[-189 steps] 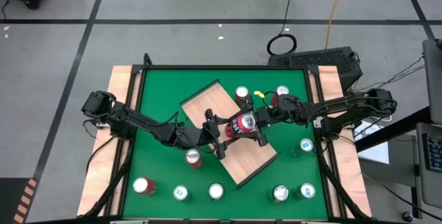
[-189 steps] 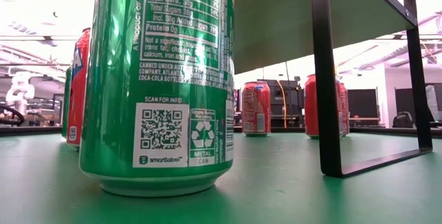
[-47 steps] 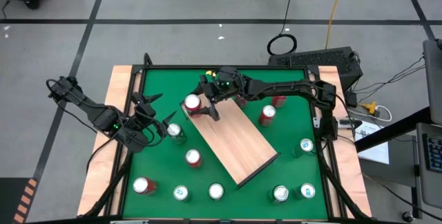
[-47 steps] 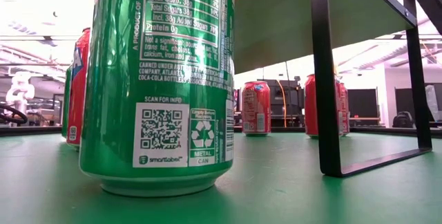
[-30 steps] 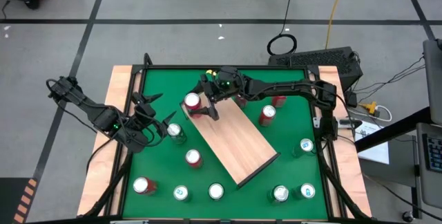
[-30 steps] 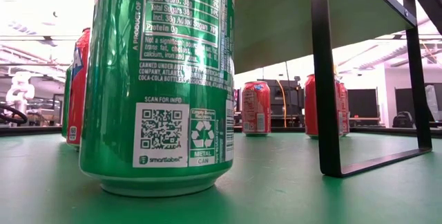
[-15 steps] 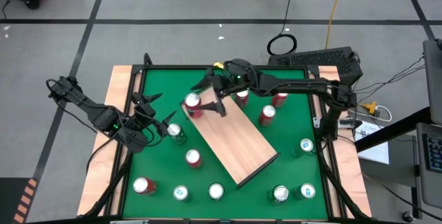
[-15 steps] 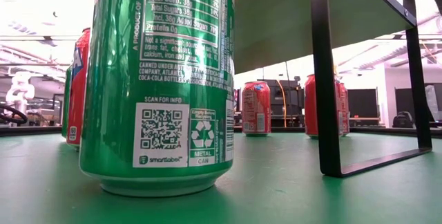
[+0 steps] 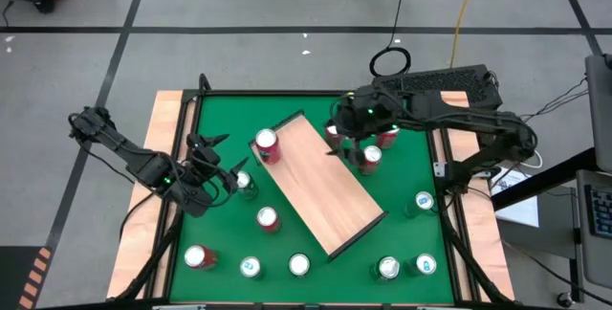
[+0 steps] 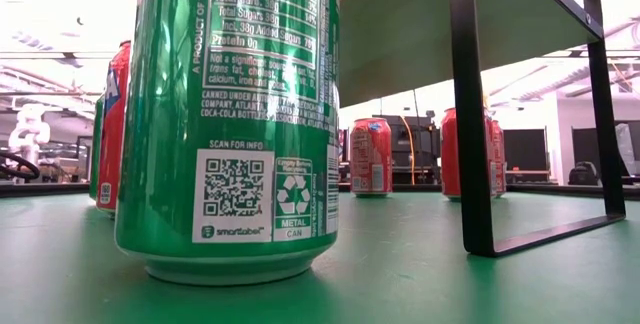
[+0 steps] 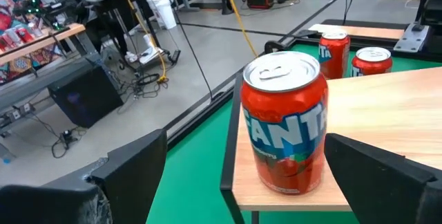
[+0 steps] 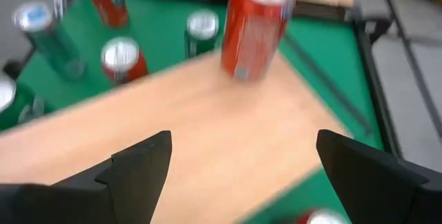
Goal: Place canned beverage on shelf
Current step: Put the red soda can on the shelf aligned with the other red soda can
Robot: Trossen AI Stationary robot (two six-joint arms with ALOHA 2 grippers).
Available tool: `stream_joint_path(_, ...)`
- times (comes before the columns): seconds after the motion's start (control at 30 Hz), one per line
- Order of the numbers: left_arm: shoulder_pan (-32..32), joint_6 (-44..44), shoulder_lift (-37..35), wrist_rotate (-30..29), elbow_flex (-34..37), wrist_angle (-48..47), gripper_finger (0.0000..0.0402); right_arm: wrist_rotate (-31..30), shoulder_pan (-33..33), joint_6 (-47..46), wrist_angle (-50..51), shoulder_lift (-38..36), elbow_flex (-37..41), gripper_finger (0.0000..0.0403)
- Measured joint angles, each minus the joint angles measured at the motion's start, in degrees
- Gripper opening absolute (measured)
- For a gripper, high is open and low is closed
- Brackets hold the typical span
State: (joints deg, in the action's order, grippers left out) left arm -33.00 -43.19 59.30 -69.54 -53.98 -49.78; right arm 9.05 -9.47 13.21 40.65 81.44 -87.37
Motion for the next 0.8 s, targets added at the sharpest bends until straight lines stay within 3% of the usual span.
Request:
stream_joint_path(0.17,0.0,-3.2,1.3,0.0,0.0,0.0,0.0388,-1.7,0.1,-0.4,1.6,-2.7,5.0,0.0352)
stream_joint_path(0.4,0.0,-4.5,1.6,0.7,0.0,0.0,0.0388,-5.9,-3.8,2.3,-13.8,-7.1,20.6,0.0351)
stream_joint_path(0.57,0.0,-4.6,1.6,0.9,0.0,0.1,0.0388,-14.9,-7.9,7.4,-19.6,-6.9,25.4,0.0351)
stream_joint_path(0.67,0.0,-4.5,1.6,0.8,0.0,0.3,0.0388,-14.6,-10.2,10.7,-20.1,-5.4,25.6,0.0351)
stream_joint_path(0.8,0.0,-4.5,1.6,0.8,0.0,0.4,0.0388,-7.1,-13.3,13.9,-20.6,-3.4,25.6,0.0351)
